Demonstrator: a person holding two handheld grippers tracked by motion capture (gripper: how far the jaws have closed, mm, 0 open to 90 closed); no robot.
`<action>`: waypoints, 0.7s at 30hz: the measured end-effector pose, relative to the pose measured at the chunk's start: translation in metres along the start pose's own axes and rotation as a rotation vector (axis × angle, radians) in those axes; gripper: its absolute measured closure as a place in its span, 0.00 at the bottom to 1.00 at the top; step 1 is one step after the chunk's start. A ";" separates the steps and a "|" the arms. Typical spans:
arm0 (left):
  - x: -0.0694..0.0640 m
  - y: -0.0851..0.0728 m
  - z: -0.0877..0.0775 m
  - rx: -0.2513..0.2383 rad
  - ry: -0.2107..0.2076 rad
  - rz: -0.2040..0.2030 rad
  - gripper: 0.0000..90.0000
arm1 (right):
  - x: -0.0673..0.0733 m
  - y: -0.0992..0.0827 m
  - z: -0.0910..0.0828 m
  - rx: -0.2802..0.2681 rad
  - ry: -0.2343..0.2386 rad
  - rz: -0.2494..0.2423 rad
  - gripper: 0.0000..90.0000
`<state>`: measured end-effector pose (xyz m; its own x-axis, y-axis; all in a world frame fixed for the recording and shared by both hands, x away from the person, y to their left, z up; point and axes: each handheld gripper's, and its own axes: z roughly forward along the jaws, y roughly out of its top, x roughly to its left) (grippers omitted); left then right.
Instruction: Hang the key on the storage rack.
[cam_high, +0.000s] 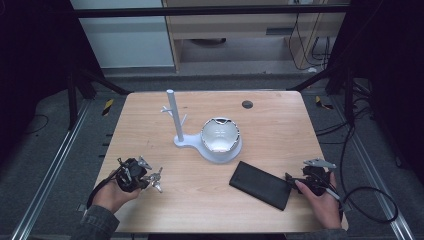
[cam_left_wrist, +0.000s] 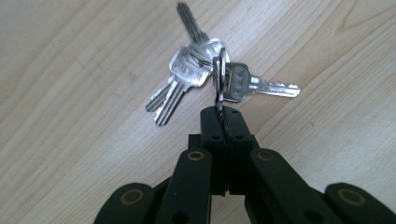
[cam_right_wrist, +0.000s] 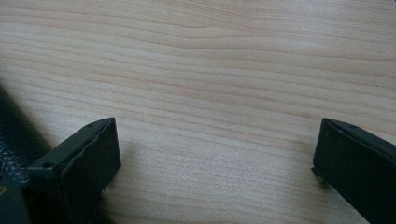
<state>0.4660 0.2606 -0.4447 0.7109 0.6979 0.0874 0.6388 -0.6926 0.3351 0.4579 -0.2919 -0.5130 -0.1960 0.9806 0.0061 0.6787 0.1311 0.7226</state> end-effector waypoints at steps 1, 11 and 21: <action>0.000 0.001 -0.003 -0.006 0.005 0.000 0.99 | 0.000 0.000 0.000 -0.001 -0.001 -0.003 0.01; 0.005 0.027 -0.047 -0.049 0.044 0.033 0.99 | 0.001 0.001 0.001 0.001 0.001 0.003 0.01; 0.011 0.054 -0.075 -0.064 0.050 0.054 0.99 | 0.001 0.001 0.001 0.002 0.003 -0.001 0.01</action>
<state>0.4858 0.2445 -0.3558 0.7273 0.6689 0.1533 0.5783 -0.7177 0.3879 0.4594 -0.2903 -0.5130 -0.1988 0.9800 0.0068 0.6795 0.1328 0.7216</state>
